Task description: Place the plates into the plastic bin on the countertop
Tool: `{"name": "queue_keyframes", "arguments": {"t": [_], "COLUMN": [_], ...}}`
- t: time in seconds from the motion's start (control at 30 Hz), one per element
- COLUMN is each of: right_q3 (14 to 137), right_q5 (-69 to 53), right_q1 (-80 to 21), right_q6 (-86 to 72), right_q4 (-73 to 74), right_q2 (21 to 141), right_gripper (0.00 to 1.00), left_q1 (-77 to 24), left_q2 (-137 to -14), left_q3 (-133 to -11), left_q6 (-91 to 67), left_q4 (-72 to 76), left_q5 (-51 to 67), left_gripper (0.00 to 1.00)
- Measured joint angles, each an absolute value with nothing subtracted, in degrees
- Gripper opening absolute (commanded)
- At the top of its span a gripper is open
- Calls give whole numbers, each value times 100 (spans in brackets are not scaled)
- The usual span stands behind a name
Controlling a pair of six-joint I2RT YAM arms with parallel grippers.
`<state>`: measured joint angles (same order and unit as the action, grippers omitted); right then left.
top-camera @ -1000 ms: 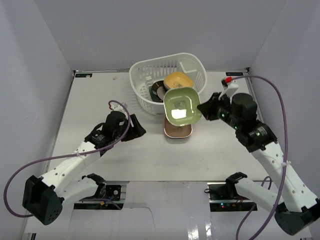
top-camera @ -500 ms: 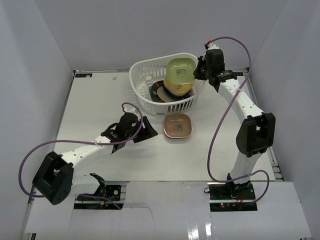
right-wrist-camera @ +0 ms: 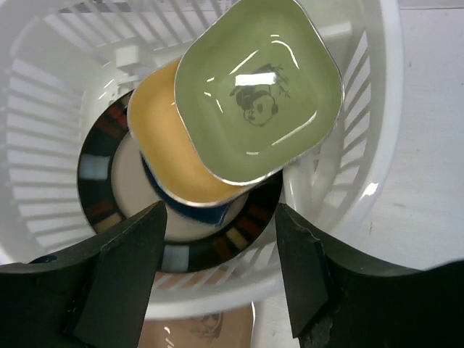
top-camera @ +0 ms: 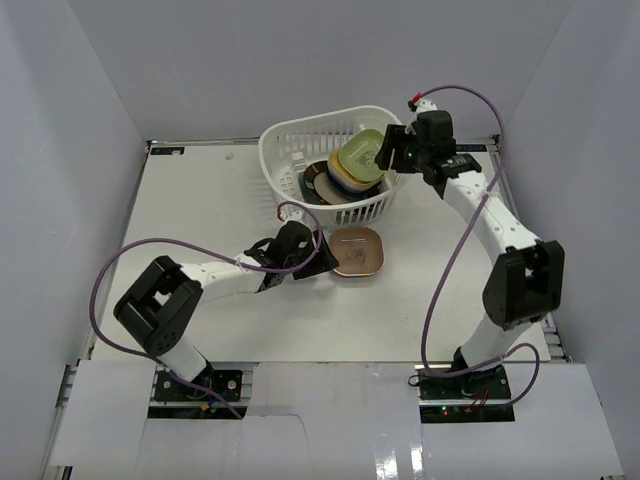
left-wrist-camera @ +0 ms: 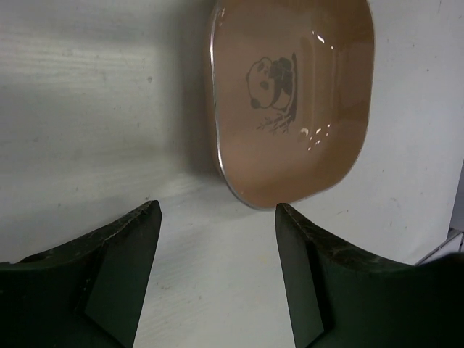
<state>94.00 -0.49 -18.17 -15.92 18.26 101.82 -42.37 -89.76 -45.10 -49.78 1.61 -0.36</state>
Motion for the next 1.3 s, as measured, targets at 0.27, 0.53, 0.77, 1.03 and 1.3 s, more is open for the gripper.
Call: {"name": "queue_keyframes", "arguments": {"t": [0.27,0.53,0.77,1.03,1.3], "right_q3": [6171,4720,4528,3739,3157], "right_q5": [-502,-609,-102,414,222], "right_q1": [-2137,-2512,-2515,-2515,-2515], "right_q6": [-1839,-1935,-1927,-2128,-2300], "right_q4": [792,832,1041,1341,1940], "right_q2": [7553,6447,4676,3747,3269], "right_gripper": [66,66,61,8,11], "left_q1": [-4289,-4449,-4939,-4834,-4237], "left_q2": [-9935,-9832,-7269,-7669,-10735], "left_q3": [-4943,-4862,-4187,-7109,-9918], "left_q6": [-5089,-5144,-5109,-4453,-3900], "left_q4": [528,421,-888,-1479,-1619], "left_q5": [-425,-633,-884,-1621,-1730], "left_gripper": [34,0,0,0,0]}}
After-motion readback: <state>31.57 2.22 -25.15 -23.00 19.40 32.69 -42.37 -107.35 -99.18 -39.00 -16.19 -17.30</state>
